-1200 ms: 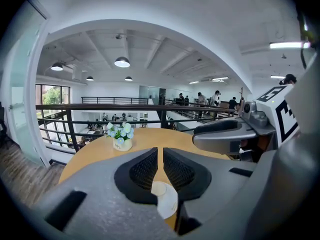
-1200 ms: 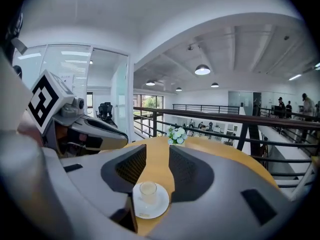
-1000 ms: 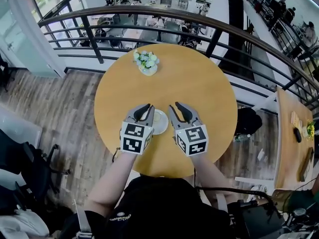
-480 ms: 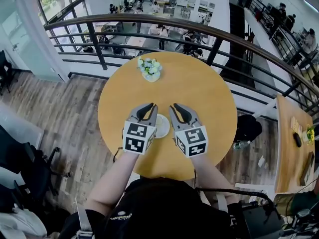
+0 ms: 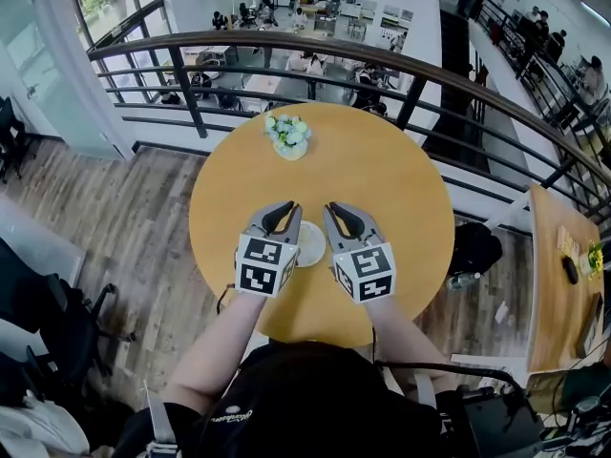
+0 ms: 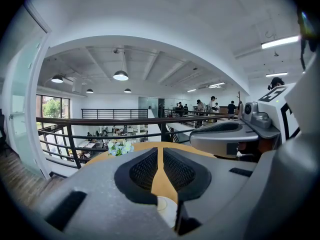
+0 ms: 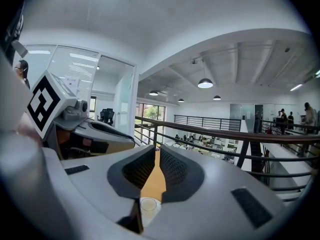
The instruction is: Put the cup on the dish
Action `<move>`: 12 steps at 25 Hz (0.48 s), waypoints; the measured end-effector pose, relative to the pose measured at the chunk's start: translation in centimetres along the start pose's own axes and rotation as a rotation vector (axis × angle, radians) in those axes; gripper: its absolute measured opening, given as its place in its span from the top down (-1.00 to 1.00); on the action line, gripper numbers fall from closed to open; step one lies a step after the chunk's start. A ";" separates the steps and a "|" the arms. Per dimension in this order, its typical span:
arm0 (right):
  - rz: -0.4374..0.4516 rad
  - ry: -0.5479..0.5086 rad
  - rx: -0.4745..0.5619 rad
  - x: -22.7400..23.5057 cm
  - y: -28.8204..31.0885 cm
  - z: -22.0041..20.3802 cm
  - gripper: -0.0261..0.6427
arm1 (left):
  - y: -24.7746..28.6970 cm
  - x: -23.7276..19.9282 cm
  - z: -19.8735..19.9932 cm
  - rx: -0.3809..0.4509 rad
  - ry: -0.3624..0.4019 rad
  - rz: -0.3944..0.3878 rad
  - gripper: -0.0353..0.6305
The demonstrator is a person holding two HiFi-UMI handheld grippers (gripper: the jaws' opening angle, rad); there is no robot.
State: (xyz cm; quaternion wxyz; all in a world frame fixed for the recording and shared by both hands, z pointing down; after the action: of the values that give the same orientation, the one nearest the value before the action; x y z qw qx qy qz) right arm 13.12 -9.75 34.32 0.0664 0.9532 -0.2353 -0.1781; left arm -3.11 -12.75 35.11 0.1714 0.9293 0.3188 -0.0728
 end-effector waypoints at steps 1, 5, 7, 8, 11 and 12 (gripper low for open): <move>-0.001 -0.001 -0.001 0.0 0.0 0.0 0.83 | 0.0 0.0 0.0 -0.001 0.000 0.000 0.78; -0.001 0.004 -0.002 -0.1 -0.1 -0.1 0.84 | -0.1 0.0 -0.2 -0.002 0.000 -0.001 0.78; 0.000 0.005 -0.002 -0.1 -0.1 -0.2 0.84 | 0.0 0.1 -0.3 -0.005 0.000 -0.001 0.78; 0.000 0.005 -0.003 0.0 -0.1 -0.2 0.84 | 0.1 0.1 -0.3 -0.007 0.000 -0.001 0.78; 0.000 0.005 -0.007 0.2 -0.1 -0.4 0.85 | 0.3 0.2 -0.4 -0.012 -0.002 -0.001 0.78; 0.000 0.005 -0.008 0.2 -0.1 -0.4 0.86 | 0.3 0.2 -0.4 -0.013 -0.002 -0.001 0.78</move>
State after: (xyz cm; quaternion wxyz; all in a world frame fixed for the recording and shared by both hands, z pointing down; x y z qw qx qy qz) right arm 13.51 -9.75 34.60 0.0706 0.9534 -0.2343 -0.1764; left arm -2.75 -12.67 35.54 0.1779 0.9280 0.3194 -0.0717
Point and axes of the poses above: the fingertips, and each gripper's own axes: y forward along the fingers, x to its right, z out of its top, the point moved 10 cm from there along -y, backward along the fingers, and after that the axes turned 13 degrees about -y, right-handed, at the moved point
